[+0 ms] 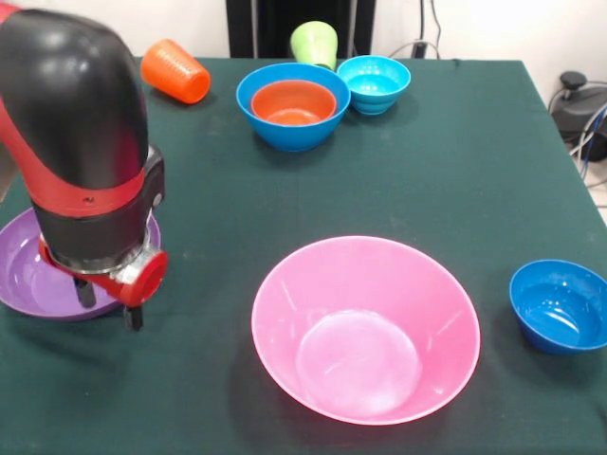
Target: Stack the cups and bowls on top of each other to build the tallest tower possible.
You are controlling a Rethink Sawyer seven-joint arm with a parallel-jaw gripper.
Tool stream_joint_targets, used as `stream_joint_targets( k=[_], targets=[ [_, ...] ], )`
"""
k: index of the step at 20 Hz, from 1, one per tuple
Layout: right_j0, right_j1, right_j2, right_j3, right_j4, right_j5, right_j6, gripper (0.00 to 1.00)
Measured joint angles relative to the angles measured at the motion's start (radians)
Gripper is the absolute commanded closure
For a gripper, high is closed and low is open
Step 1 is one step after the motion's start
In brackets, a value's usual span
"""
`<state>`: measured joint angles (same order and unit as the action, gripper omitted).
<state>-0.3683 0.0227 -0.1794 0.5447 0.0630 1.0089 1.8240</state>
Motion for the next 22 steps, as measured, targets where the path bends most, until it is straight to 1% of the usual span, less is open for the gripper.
stream_joint_targets(
  k=[6,11,15,17,18,20,22],
  targets=[
    [0.011,-0.048,-0.024,0.000,-0.012,0.105,0.000,0.00],
    [0.011,-0.061,-0.036,-0.014,-0.015,0.134,0.000,0.00],
    [0.011,-0.060,-0.044,-0.047,-0.025,0.126,0.000,0.00],
    [0.011,-0.060,-0.044,-0.055,-0.039,0.098,0.000,0.00],
    [0.011,-0.060,-0.044,-0.060,-0.058,0.052,-0.003,0.00],
    [0.011,-0.060,-0.044,-0.062,-0.093,-0.050,-0.009,0.00],
    [0.011,-0.057,-0.044,-0.062,-0.138,-0.199,-0.018,0.00]
  ],
)
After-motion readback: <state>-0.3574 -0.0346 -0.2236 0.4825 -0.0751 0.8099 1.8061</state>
